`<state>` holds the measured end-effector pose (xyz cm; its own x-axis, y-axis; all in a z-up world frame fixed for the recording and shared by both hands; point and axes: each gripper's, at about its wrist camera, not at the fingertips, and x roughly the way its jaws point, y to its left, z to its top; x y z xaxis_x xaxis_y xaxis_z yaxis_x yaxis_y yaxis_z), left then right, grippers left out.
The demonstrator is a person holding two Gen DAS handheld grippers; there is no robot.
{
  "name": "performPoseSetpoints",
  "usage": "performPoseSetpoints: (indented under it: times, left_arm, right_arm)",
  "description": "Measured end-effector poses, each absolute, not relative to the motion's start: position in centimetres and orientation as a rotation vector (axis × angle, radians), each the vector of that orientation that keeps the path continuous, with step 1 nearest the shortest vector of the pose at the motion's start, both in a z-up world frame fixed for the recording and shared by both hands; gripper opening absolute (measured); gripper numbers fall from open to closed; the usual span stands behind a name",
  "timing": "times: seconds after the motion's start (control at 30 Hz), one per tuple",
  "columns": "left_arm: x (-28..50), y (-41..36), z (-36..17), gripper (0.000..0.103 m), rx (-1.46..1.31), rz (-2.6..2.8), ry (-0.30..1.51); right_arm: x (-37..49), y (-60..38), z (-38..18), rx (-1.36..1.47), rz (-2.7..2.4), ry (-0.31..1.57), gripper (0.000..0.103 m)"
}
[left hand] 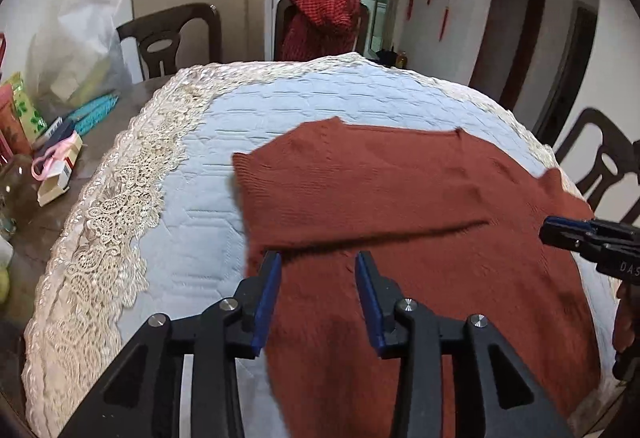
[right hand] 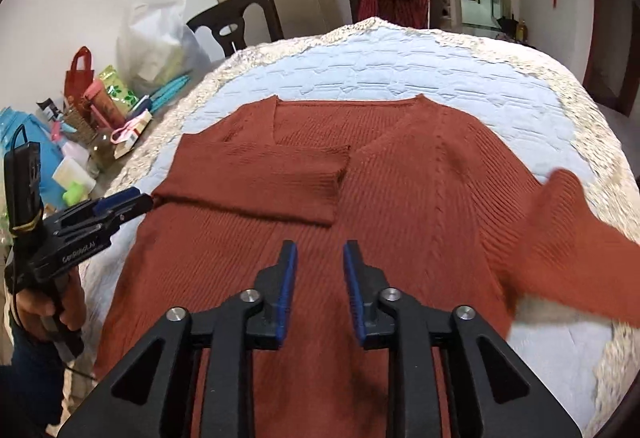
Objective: Fold small clothes
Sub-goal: 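Lay the sleeve on the chest, open the left gripper and withdraw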
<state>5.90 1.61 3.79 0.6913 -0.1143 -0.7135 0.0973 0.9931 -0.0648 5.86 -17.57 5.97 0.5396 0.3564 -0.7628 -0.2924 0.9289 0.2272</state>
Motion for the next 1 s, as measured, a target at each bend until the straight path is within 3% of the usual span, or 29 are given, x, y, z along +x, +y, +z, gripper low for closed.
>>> performPoseSetpoints:
  times: [0.13, 0.27, 0.5, 1.0]
  left_arm:
    - [4.7, 0.3, 4.1, 0.042, 0.004, -0.136, 0.793]
    - [3.5, -0.6, 3.7, 0.042, 0.008, -0.138, 0.799]
    - [2.9, -1.2, 0.8, 0.043, 0.022, -0.119, 0.875]
    - [2.1, -2.9, 2.6, 0.043, 0.053, -0.133, 0.827]
  right_arm:
    - [3.7, -18.5, 6.3, 0.076, 0.385, 0.892, 0.028]
    - [2.4, -19.7, 5.9, 0.084, 0.357, 0.886, 0.041]
    - [1.3, -21.6, 3.3, 0.094, 0.289, 0.944, 0.041]
    - [-0.5, -22.5, 3.7, 0.087, 0.265, 0.902, 0.041]
